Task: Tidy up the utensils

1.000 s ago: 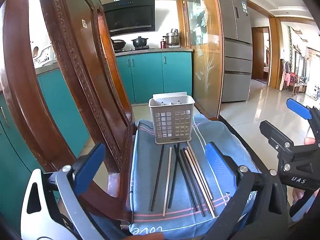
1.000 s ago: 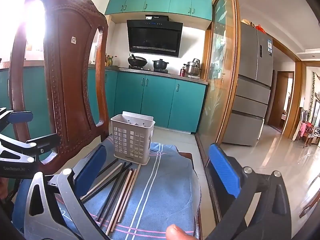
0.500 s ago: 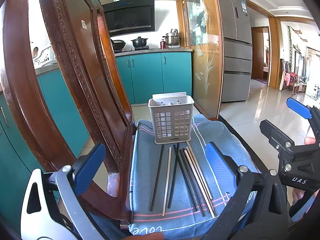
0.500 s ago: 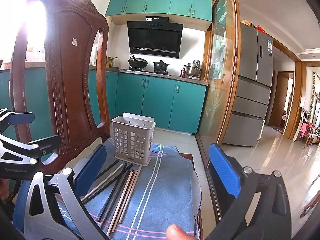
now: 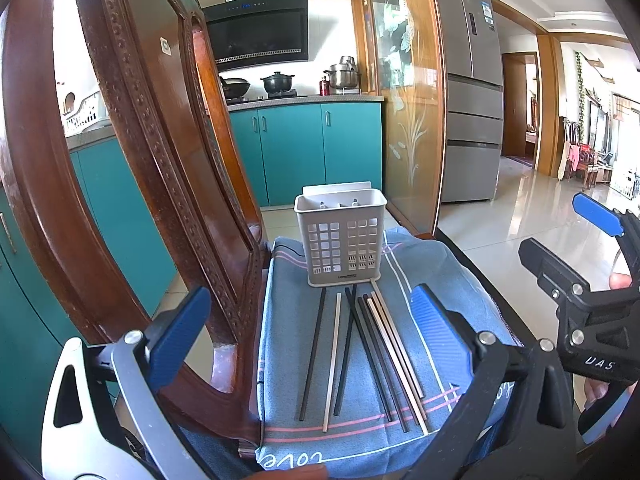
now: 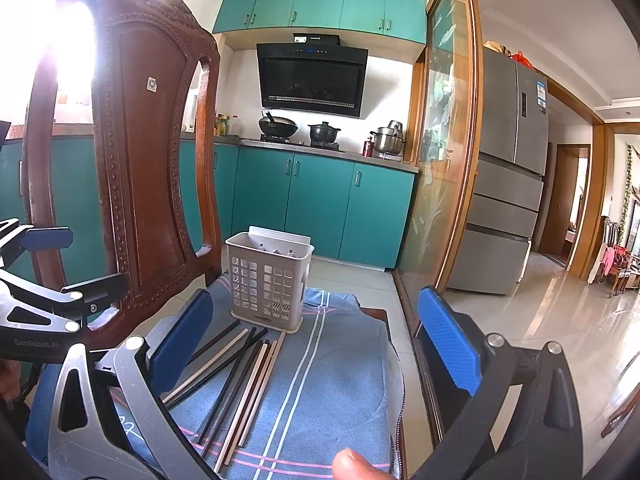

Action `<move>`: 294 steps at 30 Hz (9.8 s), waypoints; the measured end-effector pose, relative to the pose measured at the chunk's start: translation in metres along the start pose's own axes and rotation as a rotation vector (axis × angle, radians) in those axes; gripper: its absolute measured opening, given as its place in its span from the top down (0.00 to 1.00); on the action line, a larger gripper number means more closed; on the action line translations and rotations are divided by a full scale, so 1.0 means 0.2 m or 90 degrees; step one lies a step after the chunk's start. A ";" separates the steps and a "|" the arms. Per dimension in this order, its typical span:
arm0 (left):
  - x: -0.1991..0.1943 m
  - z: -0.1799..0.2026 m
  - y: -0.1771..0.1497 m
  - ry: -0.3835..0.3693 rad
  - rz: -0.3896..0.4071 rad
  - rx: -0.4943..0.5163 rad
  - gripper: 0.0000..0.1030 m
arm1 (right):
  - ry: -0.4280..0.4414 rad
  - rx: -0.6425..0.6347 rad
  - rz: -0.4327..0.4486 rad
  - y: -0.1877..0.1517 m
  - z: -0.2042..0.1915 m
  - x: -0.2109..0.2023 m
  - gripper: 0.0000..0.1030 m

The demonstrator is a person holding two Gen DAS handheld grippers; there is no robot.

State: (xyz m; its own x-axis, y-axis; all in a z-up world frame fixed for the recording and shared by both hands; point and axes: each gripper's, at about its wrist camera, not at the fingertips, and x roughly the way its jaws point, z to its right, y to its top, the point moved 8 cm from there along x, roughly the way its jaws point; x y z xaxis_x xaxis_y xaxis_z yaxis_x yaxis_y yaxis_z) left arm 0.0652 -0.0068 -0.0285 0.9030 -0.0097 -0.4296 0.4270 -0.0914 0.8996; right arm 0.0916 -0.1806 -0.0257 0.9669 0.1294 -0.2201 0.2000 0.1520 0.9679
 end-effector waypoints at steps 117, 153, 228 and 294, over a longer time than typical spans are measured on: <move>0.10 0.05 -0.09 -0.007 -0.068 0.022 0.04 | -0.039 0.006 -0.041 -0.05 0.08 0.06 0.03; 0.62 0.14 -0.63 -0.116 -0.323 -0.017 0.40 | 0.118 0.139 -0.439 -0.71 -0.16 0.96 0.52; 0.51 -0.14 0.74 -0.116 -0.026 -0.165 0.93 | 0.172 0.186 -0.051 0.61 0.25 0.56 0.94; 1.00 0.11 -0.51 -0.090 -0.322 -0.094 0.75 | 0.066 0.274 -0.511 -0.88 0.04 0.86 0.95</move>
State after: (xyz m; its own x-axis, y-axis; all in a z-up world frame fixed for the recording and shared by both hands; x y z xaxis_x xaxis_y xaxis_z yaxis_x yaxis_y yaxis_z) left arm 0.2016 -0.0213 -0.2074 0.5727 -0.1350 -0.8086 0.8176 0.0222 0.5754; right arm 0.2247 -0.1938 -0.2330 0.4974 0.2332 -0.8356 0.8675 -0.1421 0.4767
